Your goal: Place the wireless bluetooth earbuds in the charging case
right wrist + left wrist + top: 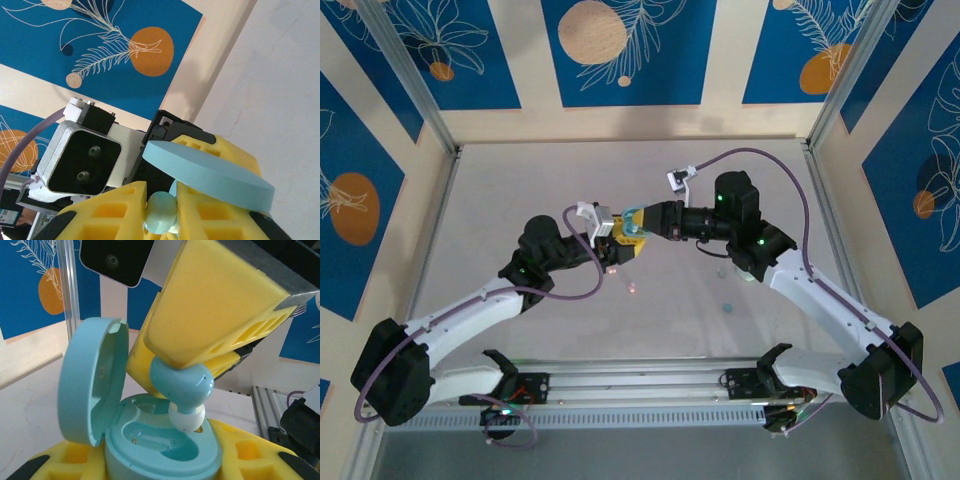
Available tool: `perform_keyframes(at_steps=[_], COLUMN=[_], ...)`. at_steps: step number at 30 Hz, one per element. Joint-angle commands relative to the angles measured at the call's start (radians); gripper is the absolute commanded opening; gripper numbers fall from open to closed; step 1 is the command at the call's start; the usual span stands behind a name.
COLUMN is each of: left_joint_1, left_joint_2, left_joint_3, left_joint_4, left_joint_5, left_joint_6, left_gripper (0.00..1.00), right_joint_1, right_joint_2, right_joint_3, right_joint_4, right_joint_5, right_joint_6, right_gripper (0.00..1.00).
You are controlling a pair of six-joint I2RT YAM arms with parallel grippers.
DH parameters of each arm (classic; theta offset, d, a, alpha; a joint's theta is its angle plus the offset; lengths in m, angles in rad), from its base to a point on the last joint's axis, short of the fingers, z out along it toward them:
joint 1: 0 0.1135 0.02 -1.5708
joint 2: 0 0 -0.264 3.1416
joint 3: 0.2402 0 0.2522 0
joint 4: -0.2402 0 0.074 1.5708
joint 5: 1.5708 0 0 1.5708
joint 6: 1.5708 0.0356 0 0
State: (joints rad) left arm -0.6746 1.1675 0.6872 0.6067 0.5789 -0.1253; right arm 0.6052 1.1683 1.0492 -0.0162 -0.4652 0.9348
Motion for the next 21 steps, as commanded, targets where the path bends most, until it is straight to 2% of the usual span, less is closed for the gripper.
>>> perform_keyframes(at_steps=[1,7,14,21], left_joint_1=[-0.011,-0.011,-0.011,-0.011], left_joint_2=[0.000,-0.002,-0.010,-0.009], left_joint_3=[0.029,0.027,0.019,0.019], left_joint_4=[0.052,0.058,0.073,0.077], left_joint_5=[0.025,0.018,0.011,0.004], left_joint_6=[-0.009,-0.011,-0.020,-0.019], left_gripper=[0.26,0.26,0.25,0.25], right_joint_1=[0.020,0.045,0.087,0.105], right_joint_2=[0.015,0.022,0.024,0.037], right_joint_3=[0.037,0.043,0.072,0.110], right_joint_4=[-0.033,-0.076,-0.189,-0.262], right_joint_5=[0.051,0.108,0.233,0.256], right_joint_6=[-0.043,-0.080,-0.171,-0.220], right_gripper=[0.23,0.24,0.25,0.27])
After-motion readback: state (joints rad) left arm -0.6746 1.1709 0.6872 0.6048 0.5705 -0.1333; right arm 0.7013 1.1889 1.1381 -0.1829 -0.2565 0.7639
